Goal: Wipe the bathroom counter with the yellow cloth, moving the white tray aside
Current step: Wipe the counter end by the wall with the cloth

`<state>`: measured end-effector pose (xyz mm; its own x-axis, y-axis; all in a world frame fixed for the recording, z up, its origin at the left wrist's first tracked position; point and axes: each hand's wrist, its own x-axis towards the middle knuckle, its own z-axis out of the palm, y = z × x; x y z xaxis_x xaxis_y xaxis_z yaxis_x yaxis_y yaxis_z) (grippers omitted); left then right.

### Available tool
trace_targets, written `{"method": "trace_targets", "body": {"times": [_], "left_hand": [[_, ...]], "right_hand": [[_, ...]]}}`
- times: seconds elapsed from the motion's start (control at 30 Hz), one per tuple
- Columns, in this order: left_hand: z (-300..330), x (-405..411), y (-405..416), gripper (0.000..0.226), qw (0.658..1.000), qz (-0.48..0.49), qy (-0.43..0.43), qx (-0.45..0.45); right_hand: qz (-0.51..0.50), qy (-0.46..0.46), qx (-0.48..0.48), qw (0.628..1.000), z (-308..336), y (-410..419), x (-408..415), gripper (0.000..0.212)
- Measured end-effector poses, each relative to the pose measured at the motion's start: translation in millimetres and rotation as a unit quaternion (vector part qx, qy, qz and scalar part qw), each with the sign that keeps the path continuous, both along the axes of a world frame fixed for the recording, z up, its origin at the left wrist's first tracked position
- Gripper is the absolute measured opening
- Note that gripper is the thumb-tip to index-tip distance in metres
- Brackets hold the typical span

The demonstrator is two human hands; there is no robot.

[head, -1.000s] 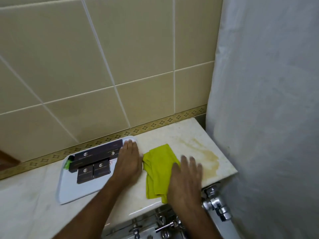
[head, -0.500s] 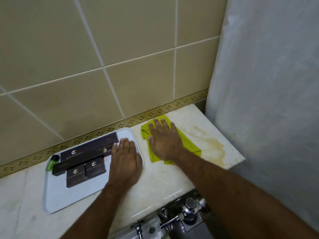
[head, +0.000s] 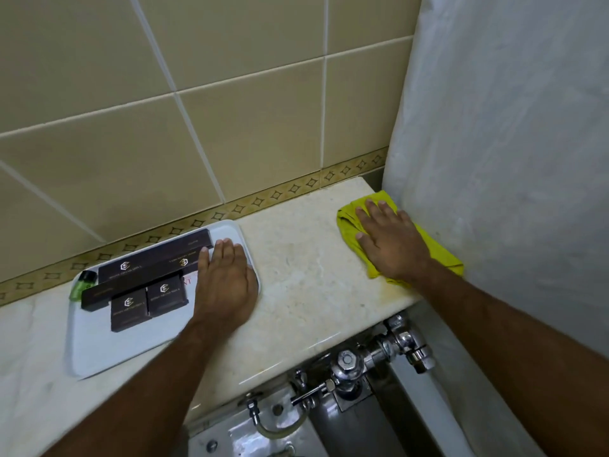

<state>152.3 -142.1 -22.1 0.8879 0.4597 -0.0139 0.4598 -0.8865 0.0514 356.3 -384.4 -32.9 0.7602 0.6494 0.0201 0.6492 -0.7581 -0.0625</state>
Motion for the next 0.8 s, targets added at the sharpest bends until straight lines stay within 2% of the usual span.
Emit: {"method": "trace_targets", "body": {"times": [0.37, 0.47, 0.57, 0.67, 0.8], "left_hand": [[1.5, -3.0, -0.3, 0.064, 1.000, -0.006, -0.006, 0.002], [12.3, -9.8, -4.2, 0.059, 0.999, 0.005, -0.039, -0.002], [32.6, -30.8, -9.0, 0.059, 0.994, 0.020, -0.110, -0.011], [52.6, -88.8, -2.9, 0.061, 0.984, 0.055, -0.166, -0.025], [63.1, -235.9, 40.0, 0.053, 0.966, 0.232, -0.107, -0.040]], "right_hand": [[-0.108, -0.005, 0.013, 0.994, -1.0, -6.5, -106.9, 0.065], [-0.113, 0.000, 0.020, 0.993, 1.1, 9.0, -139.4, 0.065], [-0.102, 0.007, 0.036, 0.994, 0.3, 25.1, -172.0, 0.065], [-0.092, 0.022, 0.034, 0.995, -1.5, 41.4, -205.9, 0.066], [-0.058, 0.040, 0.044, 0.997, 4.7, 80.2, -262.3, 0.067]]}}
